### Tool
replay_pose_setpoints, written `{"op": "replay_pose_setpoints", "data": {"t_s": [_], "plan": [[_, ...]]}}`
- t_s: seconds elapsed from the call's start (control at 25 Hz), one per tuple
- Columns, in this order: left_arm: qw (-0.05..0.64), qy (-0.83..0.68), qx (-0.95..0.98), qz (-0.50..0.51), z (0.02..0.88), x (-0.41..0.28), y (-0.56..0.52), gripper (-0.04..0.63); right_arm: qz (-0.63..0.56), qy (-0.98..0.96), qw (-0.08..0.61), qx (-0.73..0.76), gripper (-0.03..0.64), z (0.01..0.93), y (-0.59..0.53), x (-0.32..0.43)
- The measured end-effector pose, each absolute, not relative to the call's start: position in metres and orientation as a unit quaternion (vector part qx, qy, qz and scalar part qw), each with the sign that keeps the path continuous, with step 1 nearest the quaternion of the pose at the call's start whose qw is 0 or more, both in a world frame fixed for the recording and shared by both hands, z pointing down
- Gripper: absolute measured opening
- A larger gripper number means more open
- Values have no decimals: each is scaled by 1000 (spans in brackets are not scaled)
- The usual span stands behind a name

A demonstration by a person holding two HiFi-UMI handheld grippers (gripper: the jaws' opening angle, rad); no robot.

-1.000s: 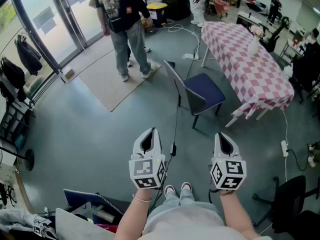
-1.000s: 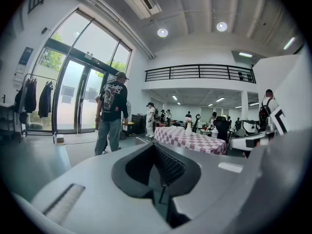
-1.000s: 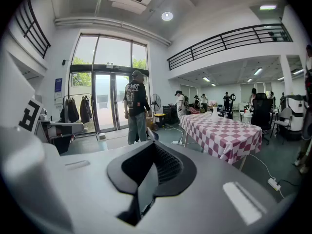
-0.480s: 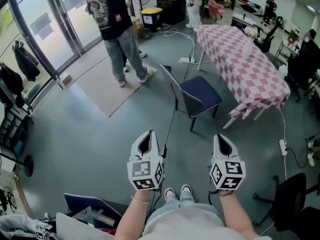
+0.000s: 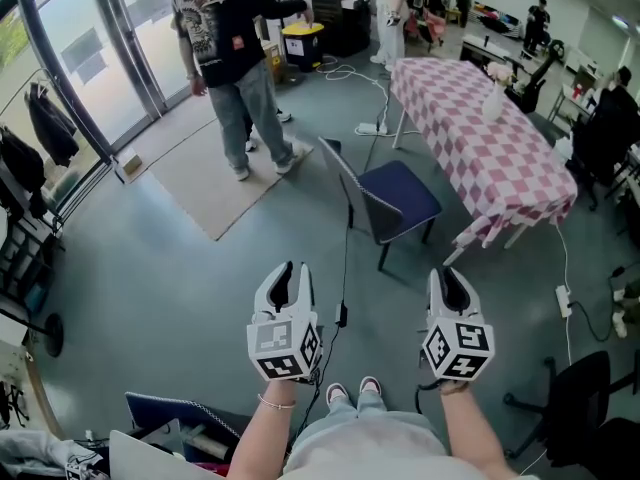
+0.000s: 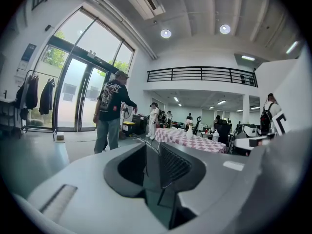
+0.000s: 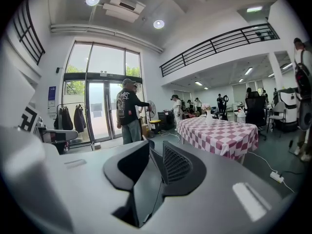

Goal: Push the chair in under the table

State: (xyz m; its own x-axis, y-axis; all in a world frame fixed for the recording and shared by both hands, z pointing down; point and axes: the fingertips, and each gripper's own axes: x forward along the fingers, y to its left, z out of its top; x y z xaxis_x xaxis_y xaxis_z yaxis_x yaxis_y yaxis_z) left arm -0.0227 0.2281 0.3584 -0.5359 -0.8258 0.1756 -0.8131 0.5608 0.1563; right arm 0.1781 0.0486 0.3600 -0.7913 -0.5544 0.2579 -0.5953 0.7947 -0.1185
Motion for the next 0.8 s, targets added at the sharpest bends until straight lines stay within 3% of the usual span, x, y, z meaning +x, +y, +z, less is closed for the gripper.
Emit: {"op": "replay_pose_setpoints", "data": {"t_s": [0.16,0.8], "plan": [[116,-878,462,-31,360,-31,228,124,107,-937,102,316,147,360,40,179],[123,-894,431,-19,372,-72,185,103,134,-924,118,339,149,388,-39,172]]}}
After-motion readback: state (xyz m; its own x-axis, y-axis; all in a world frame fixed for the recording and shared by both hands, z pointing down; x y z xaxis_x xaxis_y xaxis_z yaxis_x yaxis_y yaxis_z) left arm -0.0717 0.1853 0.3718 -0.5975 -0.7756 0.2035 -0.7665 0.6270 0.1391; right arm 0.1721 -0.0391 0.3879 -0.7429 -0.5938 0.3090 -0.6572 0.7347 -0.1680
